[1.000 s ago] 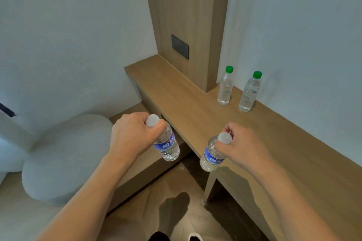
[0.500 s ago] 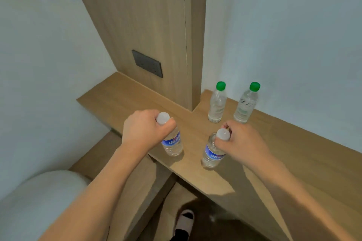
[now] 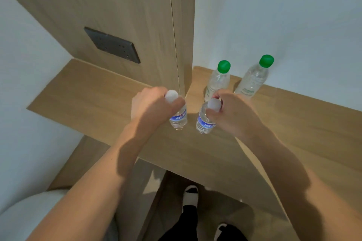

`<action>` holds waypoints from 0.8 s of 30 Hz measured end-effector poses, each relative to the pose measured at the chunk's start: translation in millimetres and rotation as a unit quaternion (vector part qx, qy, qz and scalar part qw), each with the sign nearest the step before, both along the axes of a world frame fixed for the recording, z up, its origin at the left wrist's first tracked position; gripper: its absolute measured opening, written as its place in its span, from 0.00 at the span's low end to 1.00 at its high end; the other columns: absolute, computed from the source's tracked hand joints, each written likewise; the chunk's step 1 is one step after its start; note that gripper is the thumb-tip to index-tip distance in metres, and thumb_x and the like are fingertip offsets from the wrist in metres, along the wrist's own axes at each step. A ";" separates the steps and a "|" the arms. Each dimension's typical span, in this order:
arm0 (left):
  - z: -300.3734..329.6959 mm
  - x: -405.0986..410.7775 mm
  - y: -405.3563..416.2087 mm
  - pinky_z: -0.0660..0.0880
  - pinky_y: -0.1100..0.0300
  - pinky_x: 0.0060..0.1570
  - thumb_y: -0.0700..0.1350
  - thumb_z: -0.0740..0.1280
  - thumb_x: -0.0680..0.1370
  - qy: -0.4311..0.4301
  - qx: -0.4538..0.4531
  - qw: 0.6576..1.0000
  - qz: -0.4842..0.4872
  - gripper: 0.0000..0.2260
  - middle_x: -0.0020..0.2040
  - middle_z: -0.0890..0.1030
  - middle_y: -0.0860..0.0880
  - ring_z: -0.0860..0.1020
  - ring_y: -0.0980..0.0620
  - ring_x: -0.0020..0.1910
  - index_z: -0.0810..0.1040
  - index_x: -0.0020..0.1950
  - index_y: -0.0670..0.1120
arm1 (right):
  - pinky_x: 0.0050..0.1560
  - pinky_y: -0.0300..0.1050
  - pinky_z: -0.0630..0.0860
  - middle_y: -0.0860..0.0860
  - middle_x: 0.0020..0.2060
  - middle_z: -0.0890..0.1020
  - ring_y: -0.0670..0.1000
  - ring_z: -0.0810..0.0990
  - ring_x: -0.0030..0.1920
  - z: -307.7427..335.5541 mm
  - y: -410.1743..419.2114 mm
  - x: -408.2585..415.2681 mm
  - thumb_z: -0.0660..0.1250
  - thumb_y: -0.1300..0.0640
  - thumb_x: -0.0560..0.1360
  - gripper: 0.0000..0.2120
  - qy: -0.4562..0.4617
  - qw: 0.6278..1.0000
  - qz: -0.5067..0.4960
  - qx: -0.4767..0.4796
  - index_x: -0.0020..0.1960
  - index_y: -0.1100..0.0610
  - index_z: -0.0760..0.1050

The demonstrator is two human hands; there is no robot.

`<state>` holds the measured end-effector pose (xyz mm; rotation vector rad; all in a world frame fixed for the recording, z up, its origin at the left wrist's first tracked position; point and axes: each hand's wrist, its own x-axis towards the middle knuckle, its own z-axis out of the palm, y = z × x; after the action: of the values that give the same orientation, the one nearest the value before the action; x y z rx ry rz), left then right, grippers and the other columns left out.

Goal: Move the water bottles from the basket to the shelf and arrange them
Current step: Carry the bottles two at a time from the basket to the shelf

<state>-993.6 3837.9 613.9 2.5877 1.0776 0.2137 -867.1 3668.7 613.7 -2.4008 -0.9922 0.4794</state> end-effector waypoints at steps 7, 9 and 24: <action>-11.5 14.7 8.9 0.62 0.59 0.31 0.63 0.64 0.70 0.011 0.016 1.000 -0.015 0.20 0.28 0.72 0.51 0.73 0.47 0.31 0.67 0.30 0.49 | 0.39 0.47 0.72 0.45 0.37 0.77 0.51 0.77 0.40 -2.6 10.5 7.2 0.68 0.48 0.71 0.11 0.010 1.000 -0.005 0.006 0.50 0.50 0.71; -12.8 15.5 9.6 0.61 0.60 0.30 0.62 0.65 0.70 0.007 0.007 1.000 -0.017 0.20 0.26 0.70 0.52 0.70 0.49 0.29 0.66 0.29 0.49 | 0.40 0.48 0.74 0.45 0.38 0.78 0.50 0.77 0.40 -3.3 11.2 7.5 0.68 0.47 0.71 0.12 0.018 1.000 -0.002 0.006 0.51 0.50 0.71; -0.7 2.2 5.7 0.64 0.56 0.33 0.69 0.60 0.75 0.062 -0.001 0.997 -0.042 0.22 0.35 0.75 0.52 0.74 0.48 0.37 0.71 0.38 0.50 | 0.50 0.47 0.75 0.44 0.45 0.74 0.45 0.74 0.43 3.1 -15.2 -11.7 0.69 0.48 0.77 0.28 0.050 0.994 -0.059 0.072 0.73 0.55 0.65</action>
<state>-991.4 3843.7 613.2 2.6667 1.0061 0.0325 -878.7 3653.5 616.8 -2.2679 -0.8077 0.4650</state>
